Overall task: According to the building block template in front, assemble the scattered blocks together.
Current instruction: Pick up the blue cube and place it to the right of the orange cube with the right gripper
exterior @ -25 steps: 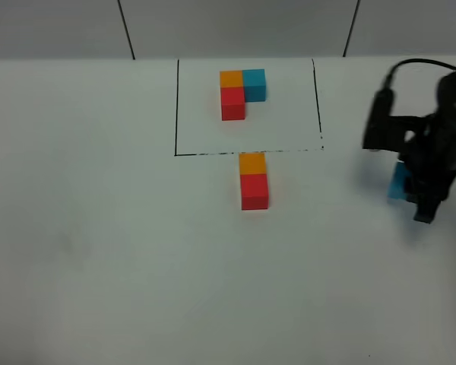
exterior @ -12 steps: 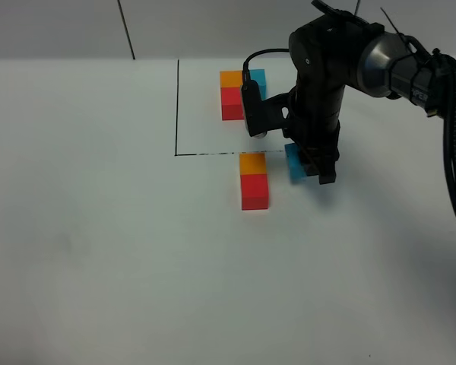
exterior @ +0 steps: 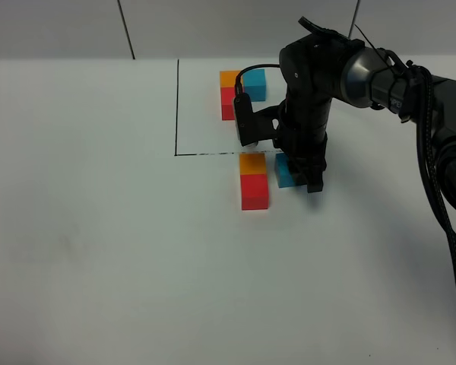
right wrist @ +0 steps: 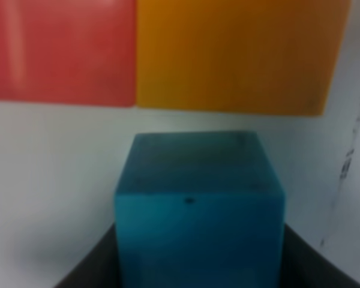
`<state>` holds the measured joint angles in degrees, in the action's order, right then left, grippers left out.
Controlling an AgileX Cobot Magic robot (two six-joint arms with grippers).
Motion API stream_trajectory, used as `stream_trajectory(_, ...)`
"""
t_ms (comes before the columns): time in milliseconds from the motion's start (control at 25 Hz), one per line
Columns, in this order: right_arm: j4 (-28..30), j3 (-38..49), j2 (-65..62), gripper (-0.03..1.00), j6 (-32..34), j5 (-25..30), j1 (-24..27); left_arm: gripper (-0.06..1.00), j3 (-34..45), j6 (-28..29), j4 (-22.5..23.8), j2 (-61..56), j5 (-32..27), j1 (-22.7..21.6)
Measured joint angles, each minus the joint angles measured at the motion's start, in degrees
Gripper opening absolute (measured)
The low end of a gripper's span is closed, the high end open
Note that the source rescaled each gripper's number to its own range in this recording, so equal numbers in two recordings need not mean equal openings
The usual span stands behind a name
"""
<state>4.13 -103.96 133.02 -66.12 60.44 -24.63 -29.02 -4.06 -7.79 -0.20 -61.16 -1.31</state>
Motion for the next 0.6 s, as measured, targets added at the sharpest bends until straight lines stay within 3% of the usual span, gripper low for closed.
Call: stream_trajectory(600,-2.99,0.0,0.07,0.01,1.31,-1.35,0.0,0.61,0.0,0.05,0.0,0.0,0.0,0.0)
